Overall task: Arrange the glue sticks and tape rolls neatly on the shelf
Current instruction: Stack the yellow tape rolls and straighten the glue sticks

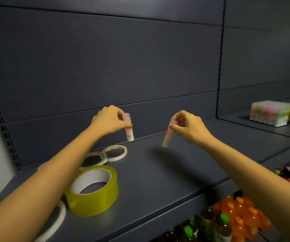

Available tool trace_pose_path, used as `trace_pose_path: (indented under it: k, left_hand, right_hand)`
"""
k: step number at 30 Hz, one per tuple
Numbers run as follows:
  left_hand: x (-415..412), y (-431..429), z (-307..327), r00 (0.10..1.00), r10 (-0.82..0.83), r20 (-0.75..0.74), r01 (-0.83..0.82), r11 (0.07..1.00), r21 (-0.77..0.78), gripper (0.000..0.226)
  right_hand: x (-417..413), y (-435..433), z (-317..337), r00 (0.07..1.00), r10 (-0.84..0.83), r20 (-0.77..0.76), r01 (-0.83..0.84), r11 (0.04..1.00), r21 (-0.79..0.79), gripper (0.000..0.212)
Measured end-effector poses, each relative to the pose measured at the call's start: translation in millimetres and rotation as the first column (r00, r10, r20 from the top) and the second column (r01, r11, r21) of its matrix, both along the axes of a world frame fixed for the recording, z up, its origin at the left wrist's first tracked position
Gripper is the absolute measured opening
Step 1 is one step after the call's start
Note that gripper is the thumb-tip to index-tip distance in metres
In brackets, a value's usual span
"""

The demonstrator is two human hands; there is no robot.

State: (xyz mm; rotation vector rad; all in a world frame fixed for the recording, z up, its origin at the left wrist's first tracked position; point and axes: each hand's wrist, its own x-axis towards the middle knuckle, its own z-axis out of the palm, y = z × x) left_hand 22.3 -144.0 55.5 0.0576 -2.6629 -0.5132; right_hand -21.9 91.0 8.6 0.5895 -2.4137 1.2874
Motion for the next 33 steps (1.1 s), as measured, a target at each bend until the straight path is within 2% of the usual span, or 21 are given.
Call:
trace_pose_path:
  k: [6,12,15,19,21,23,33]
  left_hand:
    - [-13,100,1,0.993,-0.118,-0.003,0.118,0.992,-0.046,0.024]
    - [-28,207,-13,0.975,-0.218,-0.049,0.218,0.976,-0.012,0.016]
    - [-35,259,-21,0.966,-0.246,-0.074,0.248,0.969,0.014,0.009]
    - [-44,323,-28,0.948,-0.283,-0.143,0.293,0.954,0.055,0.020]
    - [-51,353,-30,0.941,-0.299,-0.159,0.311,0.949,0.059,0.014]
    - [-61,380,-31,0.934,-0.319,-0.160,0.328,0.944,0.032,0.002]
    - [-121,488,-34,0.888,-0.409,-0.211,0.401,0.913,-0.080,0.006]
  right_hand:
    - [-3,99,-3,0.996,-0.083,-0.045,0.086,0.993,0.079,0.012]
    - [-9,204,-4,0.974,-0.189,-0.125,0.208,0.964,0.166,0.013]
    - [-11,254,-6,0.969,-0.196,-0.148,0.220,0.960,0.171,0.015]
    - [-15,318,-8,0.948,-0.267,-0.170,0.294,0.943,0.157,0.015]
    - [-17,346,-10,0.937,-0.300,-0.178,0.328,0.932,0.156,0.015]
    - [-19,370,-13,0.930,-0.321,-0.181,0.347,0.928,0.138,0.015]
    - [-55,467,-17,0.907,-0.385,-0.169,0.400,0.914,0.066,0.013]
